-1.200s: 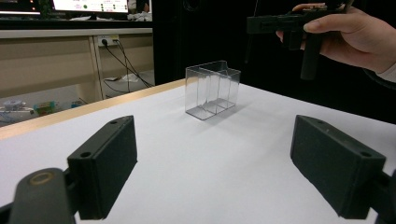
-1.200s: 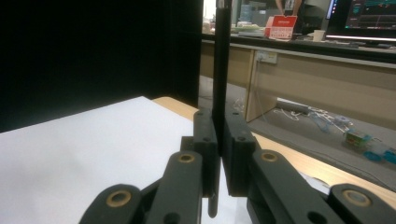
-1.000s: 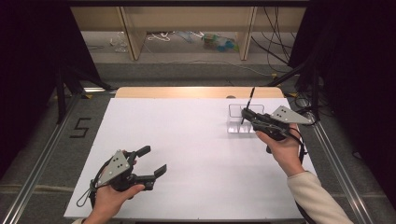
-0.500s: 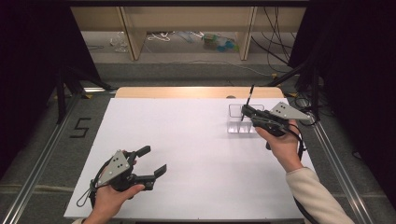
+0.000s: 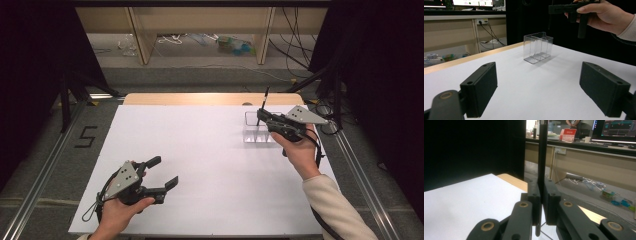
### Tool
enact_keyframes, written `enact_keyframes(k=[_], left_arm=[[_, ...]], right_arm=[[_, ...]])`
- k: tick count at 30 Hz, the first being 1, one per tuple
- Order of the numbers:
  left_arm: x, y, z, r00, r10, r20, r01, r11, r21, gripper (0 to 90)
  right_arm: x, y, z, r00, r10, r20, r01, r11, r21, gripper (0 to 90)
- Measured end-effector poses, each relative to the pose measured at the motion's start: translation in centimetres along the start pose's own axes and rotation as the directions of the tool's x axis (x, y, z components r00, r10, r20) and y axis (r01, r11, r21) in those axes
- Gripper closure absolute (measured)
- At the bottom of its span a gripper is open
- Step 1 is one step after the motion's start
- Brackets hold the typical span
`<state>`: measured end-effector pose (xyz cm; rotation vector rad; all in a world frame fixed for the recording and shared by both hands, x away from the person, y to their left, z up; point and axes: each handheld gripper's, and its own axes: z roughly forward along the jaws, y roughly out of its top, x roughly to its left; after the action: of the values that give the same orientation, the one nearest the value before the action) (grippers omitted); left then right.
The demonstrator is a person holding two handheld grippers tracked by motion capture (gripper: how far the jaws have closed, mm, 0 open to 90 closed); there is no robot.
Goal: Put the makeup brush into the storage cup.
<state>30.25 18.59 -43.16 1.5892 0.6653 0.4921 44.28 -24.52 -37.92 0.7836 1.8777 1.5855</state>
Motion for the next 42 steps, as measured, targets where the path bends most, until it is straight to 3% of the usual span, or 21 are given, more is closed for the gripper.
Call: enact_keyframes(k=[5, 18, 21, 27, 42], left_arm=[[0.0, 0.0, 0.0, 1.0000, 0.001, 0.000, -0.001, 1.0000, -0.001, 14.9], [0.0, 0.0, 0.0, 1.0000, 0.000, 0.000, 0.000, 1.0000, -0.002, 14.9], [0.0, 0.0, 0.0, 1.0000, 0.001, 0.000, -0.001, 1.0000, -0.002, 14.9], [0.0, 0.0, 0.0, 1.0000, -0.001, 0.000, 0.001, 1.0000, -0.003, 14.9], [0.0, 0.0, 0.0, 1.0000, -0.001, 0.001, 0.001, 1.0000, -0.002, 14.9]], right_arm=[[-0.1, 0.1, 0.4, 1.0000, 0.002, 0.009, -0.002, 1.000, -0.022, 85.9], [-0.3, 0.3, 0.9, 0.9999, 0.006, 0.009, -0.006, 1.000, -0.003, 85.9], [-0.3, 0.3, 1.2, 0.9999, 0.005, 0.014, -0.005, 1.000, -0.023, 85.9], [-0.4, 0.3, 1.3, 0.9998, 0.009, 0.016, -0.009, 1.000, 0.008, 85.9], [-0.7, 0.2, 2.2, 0.9996, 0.004, 0.028, -0.004, 1.000, 0.000, 85.9]])
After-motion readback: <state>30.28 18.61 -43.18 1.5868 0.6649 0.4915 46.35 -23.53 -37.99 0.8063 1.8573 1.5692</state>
